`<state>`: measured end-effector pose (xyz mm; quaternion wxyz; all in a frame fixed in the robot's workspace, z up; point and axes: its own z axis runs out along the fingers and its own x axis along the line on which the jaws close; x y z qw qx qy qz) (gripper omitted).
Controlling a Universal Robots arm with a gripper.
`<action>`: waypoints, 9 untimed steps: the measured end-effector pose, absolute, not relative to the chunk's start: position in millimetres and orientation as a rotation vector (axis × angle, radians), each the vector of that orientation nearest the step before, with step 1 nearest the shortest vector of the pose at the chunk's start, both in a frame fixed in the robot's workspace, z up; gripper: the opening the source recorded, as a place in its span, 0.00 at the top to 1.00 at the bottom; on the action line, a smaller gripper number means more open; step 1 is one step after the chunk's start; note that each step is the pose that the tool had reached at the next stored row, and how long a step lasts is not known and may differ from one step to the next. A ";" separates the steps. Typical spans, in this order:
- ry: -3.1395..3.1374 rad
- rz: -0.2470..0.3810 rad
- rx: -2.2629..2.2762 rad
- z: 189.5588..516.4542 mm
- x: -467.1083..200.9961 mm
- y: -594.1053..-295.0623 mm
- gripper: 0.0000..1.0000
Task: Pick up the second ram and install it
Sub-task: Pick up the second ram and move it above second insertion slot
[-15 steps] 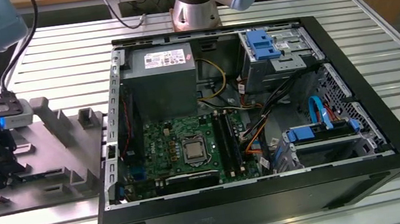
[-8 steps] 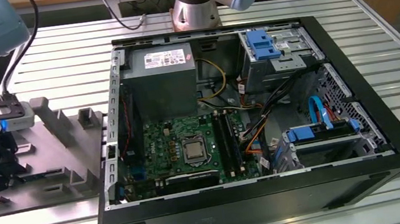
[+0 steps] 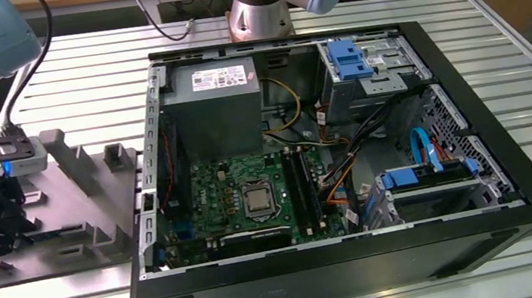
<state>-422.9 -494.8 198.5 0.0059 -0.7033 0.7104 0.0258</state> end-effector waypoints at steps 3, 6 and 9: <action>2.223 0.081 -2.201 198.4 -422.9 -494.8 0.70; 2.223 0.081 -2.201 198.3 -422.9 -494.8 0.72; 2.223 0.081 -2.201 198.3 -422.9 -494.8 0.79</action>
